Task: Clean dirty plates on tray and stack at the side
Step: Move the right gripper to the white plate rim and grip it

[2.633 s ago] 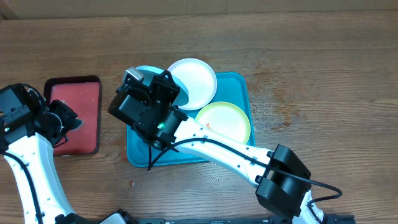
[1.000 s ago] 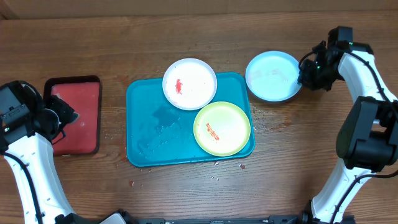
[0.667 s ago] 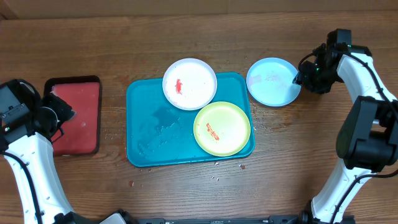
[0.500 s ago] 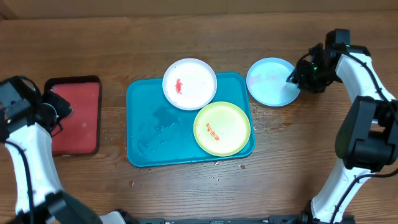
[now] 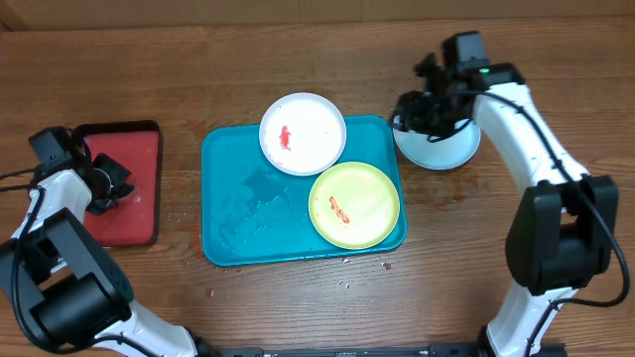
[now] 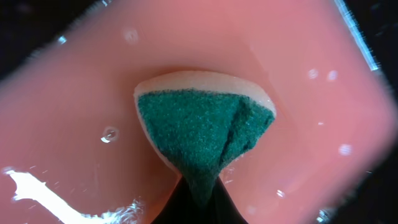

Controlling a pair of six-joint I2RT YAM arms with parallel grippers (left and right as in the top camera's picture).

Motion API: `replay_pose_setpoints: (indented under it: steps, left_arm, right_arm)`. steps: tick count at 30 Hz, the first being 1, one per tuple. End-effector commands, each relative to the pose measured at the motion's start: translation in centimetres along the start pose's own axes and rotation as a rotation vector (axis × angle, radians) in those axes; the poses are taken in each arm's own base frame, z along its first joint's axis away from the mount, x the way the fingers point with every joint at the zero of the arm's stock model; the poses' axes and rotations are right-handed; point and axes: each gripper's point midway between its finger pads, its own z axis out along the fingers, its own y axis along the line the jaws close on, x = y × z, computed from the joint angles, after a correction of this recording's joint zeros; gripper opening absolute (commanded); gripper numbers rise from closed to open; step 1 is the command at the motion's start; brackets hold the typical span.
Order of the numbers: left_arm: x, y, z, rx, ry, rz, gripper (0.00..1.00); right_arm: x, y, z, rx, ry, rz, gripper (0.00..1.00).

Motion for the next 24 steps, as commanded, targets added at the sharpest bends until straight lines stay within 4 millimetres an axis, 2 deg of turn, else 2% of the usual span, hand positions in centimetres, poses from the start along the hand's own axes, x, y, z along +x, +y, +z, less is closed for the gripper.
replay_pose_setpoints:
  steps: [1,4,7,11,14,15,20,22,24]
  left_arm:
    - [0.6,0.1,1.6,-0.016,0.029,0.021,0.04]
    - [1.6,0.7,3.1,-0.032,0.066,0.018,0.04]
    - [2.3,1.1,3.9,-0.043,0.092,0.016,0.04]
    - [1.5,0.6,3.2,-0.029,0.074,0.018,0.04]
    - [-0.1,-0.4,0.8,-0.007,0.032,0.022,0.04]
    - [-1.8,-1.5,-2.2,0.021,-0.024,0.027,0.04]
    - [-4.1,-4.3,-8.7,0.142,-0.142,0.047,0.04]
    - [-4.3,-4.7,-10.2,0.157,-0.167,0.051,0.04]
    - [-4.2,-4.5,-10.8,0.150,-0.171,0.051,0.04]
  right_arm:
    - [0.0,2.8,-0.3,-0.002,-0.026,-0.075,0.61]
    - [0.6,4.8,0.4,-0.016,-0.013,-0.121,0.62]
    - [0.9,5.6,0.8,-0.008,-0.011,-0.144,0.62]
    - [0.5,5.8,1.0,0.022,-0.037,-0.167,0.63]
    - [-0.2,5.7,1.0,0.040,-0.066,-0.177,0.63]
    - [-0.7,5.8,1.0,0.035,-0.086,-0.184,0.63]
    - [-1.9,5.7,1.3,0.051,-0.131,-0.198,0.63]
    - [-2.1,5.8,2.2,0.049,-0.135,-0.205,0.63]
    - [-2.1,5.9,3.4,0.046,-0.127,-0.212,0.63]
